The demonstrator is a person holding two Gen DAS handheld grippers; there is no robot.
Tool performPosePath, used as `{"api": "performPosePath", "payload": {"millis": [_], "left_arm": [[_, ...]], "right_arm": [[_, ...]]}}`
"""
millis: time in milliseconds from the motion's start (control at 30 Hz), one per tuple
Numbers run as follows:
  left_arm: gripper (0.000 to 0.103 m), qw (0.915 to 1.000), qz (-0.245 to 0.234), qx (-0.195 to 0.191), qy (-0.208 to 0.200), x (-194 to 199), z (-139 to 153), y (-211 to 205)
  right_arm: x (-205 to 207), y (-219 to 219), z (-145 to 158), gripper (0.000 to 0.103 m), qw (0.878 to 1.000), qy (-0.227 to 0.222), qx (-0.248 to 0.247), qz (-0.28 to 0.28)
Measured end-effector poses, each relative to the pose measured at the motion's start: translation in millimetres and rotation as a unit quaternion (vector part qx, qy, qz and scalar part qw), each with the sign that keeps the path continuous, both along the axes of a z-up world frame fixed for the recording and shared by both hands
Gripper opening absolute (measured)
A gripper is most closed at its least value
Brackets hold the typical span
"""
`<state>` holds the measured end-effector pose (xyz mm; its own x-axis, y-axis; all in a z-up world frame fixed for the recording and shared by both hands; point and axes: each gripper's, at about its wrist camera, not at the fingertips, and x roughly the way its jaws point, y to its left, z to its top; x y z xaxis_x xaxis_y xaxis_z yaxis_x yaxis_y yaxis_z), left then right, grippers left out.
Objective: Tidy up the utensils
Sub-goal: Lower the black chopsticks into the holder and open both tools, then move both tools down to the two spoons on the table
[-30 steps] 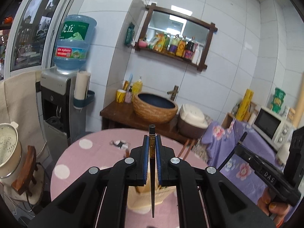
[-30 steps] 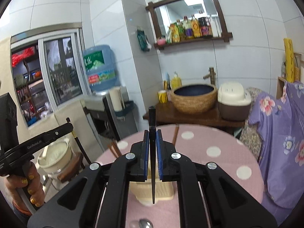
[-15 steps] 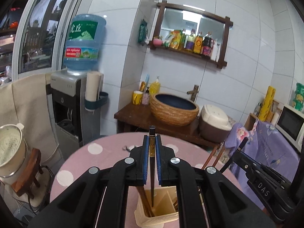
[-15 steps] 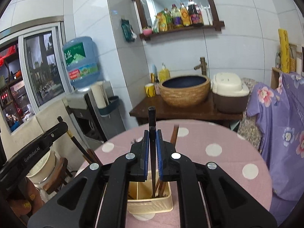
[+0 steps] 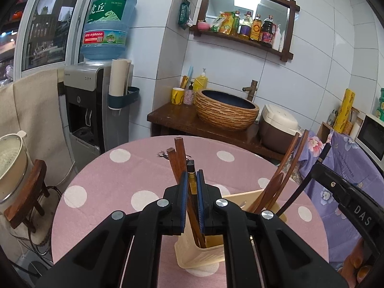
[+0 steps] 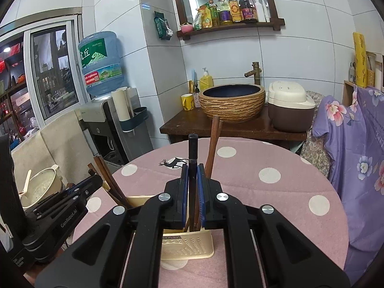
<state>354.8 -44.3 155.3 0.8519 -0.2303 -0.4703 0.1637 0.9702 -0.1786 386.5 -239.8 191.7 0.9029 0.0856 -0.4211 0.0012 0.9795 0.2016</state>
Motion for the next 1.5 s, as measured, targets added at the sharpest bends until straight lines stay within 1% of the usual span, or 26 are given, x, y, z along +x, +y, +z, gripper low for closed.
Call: {"api": "performPosePath", "payload": {"millis": [33,67,100,133,167,200,233,267,300,333,400,500,533,633,733,900,1000,1067,1167,1333,1500], "left_arm": [[0.009,1.0000,-0.003,-0.006,0.002,-1,0,1],[0.011,0.9999,-0.005,-0.009,0.003,-1,0,2],[0.018,0.9999,-0.007,-0.010,0.004,-3,0,3],[0.032,0.9999,-0.007,-0.011,0.002,-6,0,4],[0.041,0.9999,-0.007,-0.012,-0.003,-11,0,6],[0.053,0.9998,-0.006,-0.013,-0.010,-16,0,8],[0.056,0.9998,-0.006,-0.013,-0.016,-22,0,10],[0.058,0.9997,-0.007,-0.011,-0.023,-28,-1,11],[0.062,0.9996,-0.009,-0.005,-0.028,-36,-3,13],[0.069,0.9995,-0.012,0.001,-0.031,-41,-5,13],[0.077,0.9992,-0.015,0.012,-0.036,-55,-12,17],[0.086,0.9991,-0.023,0.024,-0.028,-71,-27,26],[0.089,0.9991,-0.025,0.026,-0.021,-75,-33,29],[0.090,0.9993,-0.026,0.025,0.009,-84,-57,41],[0.090,0.9986,-0.016,0.024,0.045,-90,-81,55],[0.090,0.9969,-0.004,0.031,0.073,-105,-106,72],[0.090,0.9959,0.002,0.018,0.089,-111,-116,85],[0.090,0.9958,0.009,0.013,0.091,-116,-120,90],[0.090,0.9955,0.014,0.016,0.092,-123,-124,92],[0.090,0.9949,0.008,0.008,0.101,-130,-131,93],[0.090,0.9945,0.012,0.008,0.104,-132,-135,96]], "right_arm": [[0,0,0,0.008,1.000,-0.001,-0.002,0.002],[-2,2,-1,0.011,1.000,-0.002,-0.008,0.003],[-4,3,-2,0.013,1.000,-0.004,-0.012,0.004],[-7,3,-3,0.021,1.000,-0.007,-0.013,0.005],[-11,3,-3,0.031,1.000,-0.012,-0.011,0.007],[-15,2,-4,0.037,1.000,-0.018,-0.008,0.007],[-20,2,-5,0.043,1.000,-0.022,-0.007,0.007],[-26,2,-8,0.043,1.000,-0.025,-0.010,0.010],[-30,3,-10,0.043,1.000,-0.024,-0.012,0.013],[-36,3,-14,0.044,0.999,-0.021,-0.015,0.019],[-44,3,-23,0.048,0.999,-0.010,-0.014,0.033],[-56,4,-40,0.053,0.998,0.011,-0.016,0.054],[-61,5,-48,0.057,0.998,0.020,-0.018,0.063],[-71,9,-70,0.061,0.995,0.045,-0.020,0.085],[-80,15,-97,0.061,0.992,0.072,-0.027,0.104],[-95,27,-136,0.061,0.984,0.104,-0.049,0.137],[-102,34,-151,0.061,0.980,0.115,-0.060,0.152],[-106,36,-159,0.061,0.977,0.123,-0.063,0.160],[-111,43,-170,0.061,0.973,0.135,-0.070,0.173],[-118,55,-179,0.061,0.965,0.143,-0.091,0.200],[-116,56,-187,0.061,0.960,0.158,-0.104,0.209]]}}
